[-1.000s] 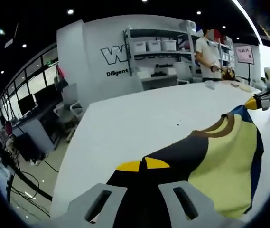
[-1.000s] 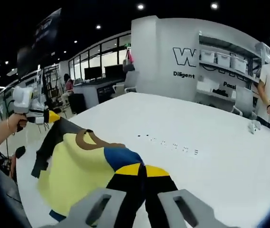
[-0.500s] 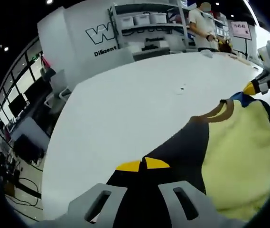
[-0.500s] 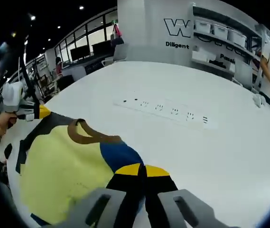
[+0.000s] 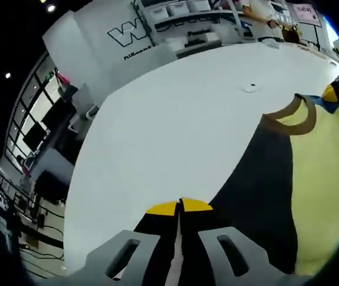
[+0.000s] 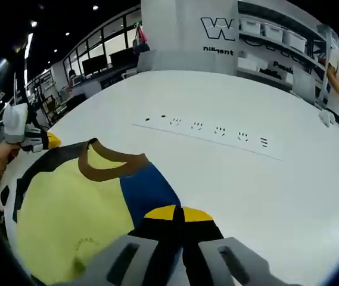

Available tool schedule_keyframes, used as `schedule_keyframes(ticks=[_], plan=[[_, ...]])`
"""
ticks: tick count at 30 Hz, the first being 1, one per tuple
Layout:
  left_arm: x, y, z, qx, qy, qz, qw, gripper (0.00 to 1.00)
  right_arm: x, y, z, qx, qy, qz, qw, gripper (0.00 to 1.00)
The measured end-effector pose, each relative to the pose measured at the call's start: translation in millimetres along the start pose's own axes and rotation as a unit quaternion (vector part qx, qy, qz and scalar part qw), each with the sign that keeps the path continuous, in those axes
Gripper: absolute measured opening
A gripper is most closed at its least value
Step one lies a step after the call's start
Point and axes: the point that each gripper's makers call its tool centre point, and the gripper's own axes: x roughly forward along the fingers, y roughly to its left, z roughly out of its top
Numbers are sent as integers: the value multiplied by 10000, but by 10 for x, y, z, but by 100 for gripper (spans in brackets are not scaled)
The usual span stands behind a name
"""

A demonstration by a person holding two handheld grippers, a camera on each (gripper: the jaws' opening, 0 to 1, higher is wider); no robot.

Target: Fold the garment on the visible template until the final outline fits inside the template.

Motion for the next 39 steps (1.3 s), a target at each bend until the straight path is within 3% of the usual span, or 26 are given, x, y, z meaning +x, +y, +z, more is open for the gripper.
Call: schedule_keyframes(ticks=[2, 4, 6, 8, 9, 10, 11, 14, 20, 23, 30, 34, 39], plan=[[-13, -22, 16, -370, -60, -135, 9992, 4, 26, 17, 24, -52, -46, 10, 10000, 0], [-43, 33, 33, 146, -79, 54, 9998, 4, 58, -11, 39, -79, -67, 0, 9999, 0], [-64, -15, 59, 162, -143, -43, 9998, 4, 58, -20, 53, 37, -74, -34, 10000, 0], [-119, -47, 102, 135, -203, -89, 9997, 5, 17, -16, 104, 144, -195, -42, 9997, 8], [-149, -65, 126, 156, -236, -117, 9995, 6, 0, 2, 119, 272, -221, -2, 9994, 17], [-192, -86, 157, 149, -275, -154, 9994, 11, -35, 35, 143, 455, -272, 67, 9986, 22], [-225, -118, 188, 147, -340, -221, 9991, 17, -85, 49, 198, 450, -436, 97, 9980, 26], [-368, -235, 233, 147, -378, -423, 9983, 34, -226, 112, 209, 385, -461, 122, 9981, 33], [-648, -387, 314, 402, -519, -557, 9963, 45, -464, 229, 233, 431, -543, 197, 9974, 50], [-804, -526, 349, 163, -645, -846, 9942, 53, -604, 336, 193, 413, -559, 241, 9973, 52], [-1046, -640, 323, 87, -787, -977, 9921, 69, -853, 487, 40, 511, -457, 381, 9969, 53], [-1195, -713, 219, 200, -810, -1038, 9911, 77, -985, 535, -75, 544, -474, 375, 9967, 54], [-1268, -790, 47, -8, -741, -1170, 9904, 83, -1066, 591, -253, 673, -336, 373, 9965, 52]])
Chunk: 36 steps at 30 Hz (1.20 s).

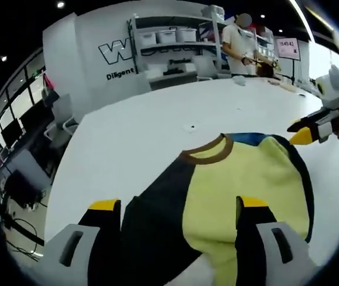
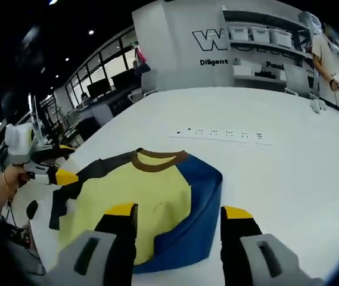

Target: Fold the garment on the visible template until the final outline fits inside the template.

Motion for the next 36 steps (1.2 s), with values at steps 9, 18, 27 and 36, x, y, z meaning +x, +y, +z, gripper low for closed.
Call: schedule_keyframes(ticks=[9, 18, 27, 36], plan=[[-114, -113, -240, -492, 156, -130, 9986, 80, -80, 54, -286, 169, 163, 35, 9997, 47], [-168, -273, -476, -735, 307, -217, 9966, 74, -88, 118, -481, 203, 304, -31, 9993, 42], [-214, -347, -678, -944, 458, -189, 9943, 51, -42, 133, -597, 281, 252, -221, 9990, 26], [-137, -510, -756, -1467, 592, -537, 9859, 39, -11, 144, -623, 260, 223, -310, 9989, 11]])
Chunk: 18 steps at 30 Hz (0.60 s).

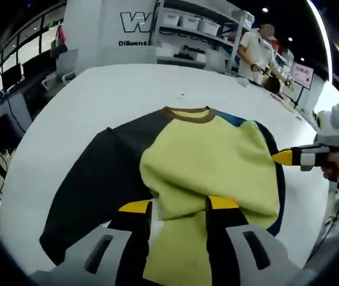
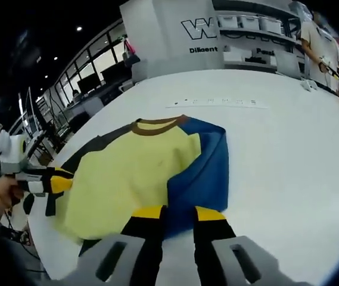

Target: Fold the garment on the visible template until the final outline fits inside the template.

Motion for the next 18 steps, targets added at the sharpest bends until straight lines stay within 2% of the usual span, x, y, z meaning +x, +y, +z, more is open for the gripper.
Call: schedule_keyframes(ticks=[9, 12, 14, 15, 18], plan=[[102, 66, -76, 124, 185, 133, 9997, 18, 7, -41, -25, 120, 18, -92, 9999, 2], [104, 146, -81, 324, 212, 329, 9987, 5, -1, -52, -28, 70, 37, -105, 9999, 0], [93, 147, -80, 299, 232, 303, 9988, 5, -14, -61, -25, 66, 41, -94, 9999, 0], [91, 157, -81, 466, 258, 278, 9982, 5, -24, -75, -42, 60, 105, -106, 9999, 0], [68, 228, -81, 912, 355, 515, 9939, 4, -53, -96, -43, 56, 123, -84, 9999, 0]])
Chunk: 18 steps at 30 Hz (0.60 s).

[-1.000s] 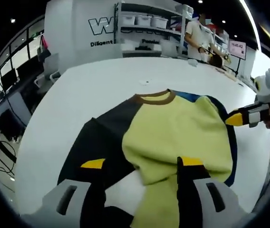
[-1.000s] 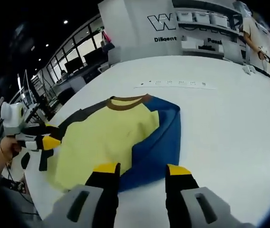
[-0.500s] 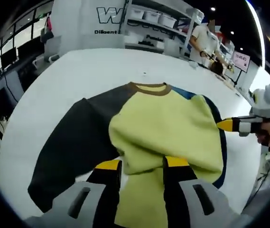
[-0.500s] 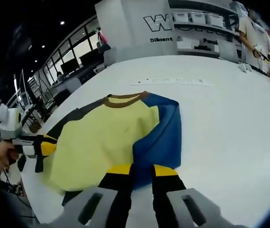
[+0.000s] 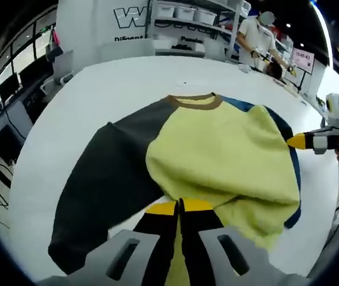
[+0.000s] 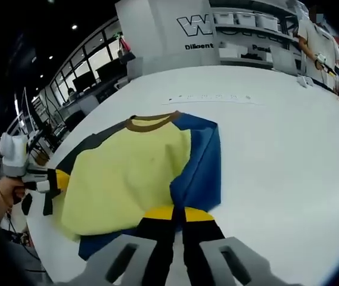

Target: Fold the garment on the visible template until the final outline fits inside the template.

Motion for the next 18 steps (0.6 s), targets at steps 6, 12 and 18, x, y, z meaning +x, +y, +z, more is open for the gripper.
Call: schedule_keyframes(ticks=[6, 12, 18], plan=[[-11, 66, 3, 37, 36, 141, 9999, 4, -56, -114, -45, -255, 199, -193, 9993, 0], [-37, 171, -8, -16, 58, 179, 9998, 4, -125, -286, -44, -582, 302, -427, 9969, 0], [-40, 272, -22, 104, 119, 322, 9994, 4, -213, -645, -45, -1023, 404, -978, 9891, 0]])
